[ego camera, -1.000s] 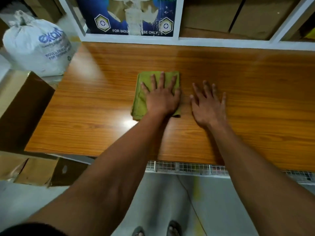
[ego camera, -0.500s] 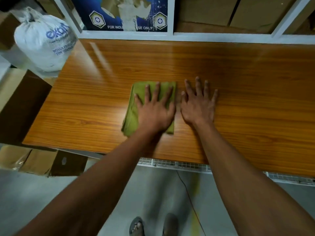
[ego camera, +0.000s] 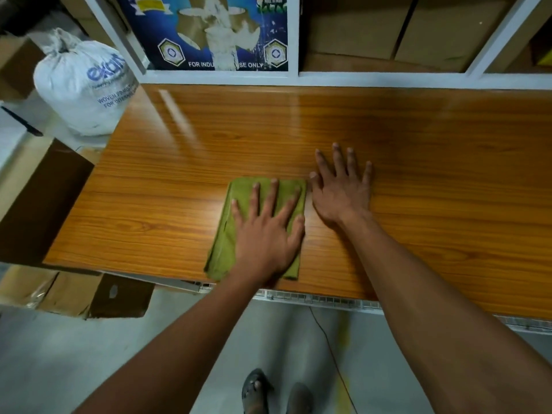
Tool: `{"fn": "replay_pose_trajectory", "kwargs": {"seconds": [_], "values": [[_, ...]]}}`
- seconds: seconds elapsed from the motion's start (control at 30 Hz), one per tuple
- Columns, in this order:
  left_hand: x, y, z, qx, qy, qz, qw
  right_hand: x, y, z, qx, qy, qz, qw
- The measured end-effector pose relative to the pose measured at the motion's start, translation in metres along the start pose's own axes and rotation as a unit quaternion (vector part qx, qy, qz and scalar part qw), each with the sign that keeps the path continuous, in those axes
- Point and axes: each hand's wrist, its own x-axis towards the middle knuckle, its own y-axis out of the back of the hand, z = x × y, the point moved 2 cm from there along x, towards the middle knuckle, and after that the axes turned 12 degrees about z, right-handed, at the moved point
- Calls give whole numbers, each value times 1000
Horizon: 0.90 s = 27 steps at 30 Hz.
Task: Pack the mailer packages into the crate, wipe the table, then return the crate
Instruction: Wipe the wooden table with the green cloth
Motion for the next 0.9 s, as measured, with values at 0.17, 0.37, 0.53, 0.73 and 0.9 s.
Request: {"fn": "replay_pose_trajectory", "kwargs": {"seconds": [0.17,0.37,0.53,0.73,0.9], "values": [[143,-23,2,11,-6,18,1000,19,-7,5,9,12,30,999],[185,-22,5,13,1,6,1000,19,-4,2,5,8,36,999],[56,-5,0,-24,4,11,1000,19,-6,3,16,-1,37,999],[130,-20,-2,-8,-9,29,1000,19,-8,3,7,-3,43,999],[201,-22,2,11,11,2,1000,19,-5,2,5,3,34,999]]}}
